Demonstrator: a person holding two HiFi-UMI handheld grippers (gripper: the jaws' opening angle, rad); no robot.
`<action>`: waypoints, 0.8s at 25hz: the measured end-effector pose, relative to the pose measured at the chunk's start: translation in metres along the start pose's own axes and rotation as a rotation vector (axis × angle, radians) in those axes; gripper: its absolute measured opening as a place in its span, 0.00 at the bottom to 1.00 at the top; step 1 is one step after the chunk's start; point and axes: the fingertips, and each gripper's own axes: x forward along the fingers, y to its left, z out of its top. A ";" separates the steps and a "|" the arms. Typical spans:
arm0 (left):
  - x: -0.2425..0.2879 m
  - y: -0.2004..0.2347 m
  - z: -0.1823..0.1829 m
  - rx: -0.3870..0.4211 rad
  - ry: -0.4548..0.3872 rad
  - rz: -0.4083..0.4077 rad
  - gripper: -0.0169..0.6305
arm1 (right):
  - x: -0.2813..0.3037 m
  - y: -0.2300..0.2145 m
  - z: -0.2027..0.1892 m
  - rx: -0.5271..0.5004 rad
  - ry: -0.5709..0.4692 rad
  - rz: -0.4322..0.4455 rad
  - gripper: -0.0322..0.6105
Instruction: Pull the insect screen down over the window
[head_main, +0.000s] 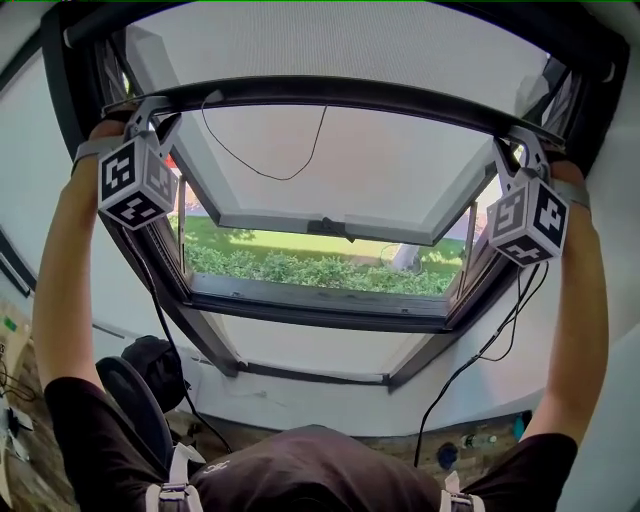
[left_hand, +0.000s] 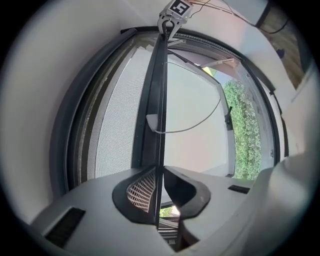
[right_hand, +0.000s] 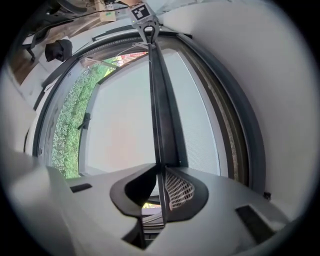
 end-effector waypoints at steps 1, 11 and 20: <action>0.000 -0.003 0.000 0.000 0.001 0.001 0.13 | -0.001 0.002 -0.001 0.004 0.000 0.002 0.13; 0.002 -0.045 -0.002 -0.004 0.005 -0.068 0.13 | -0.002 0.042 -0.002 0.023 0.001 0.092 0.11; 0.001 -0.091 -0.005 -0.015 0.000 -0.113 0.10 | -0.007 0.090 -0.008 -0.043 0.042 0.127 0.10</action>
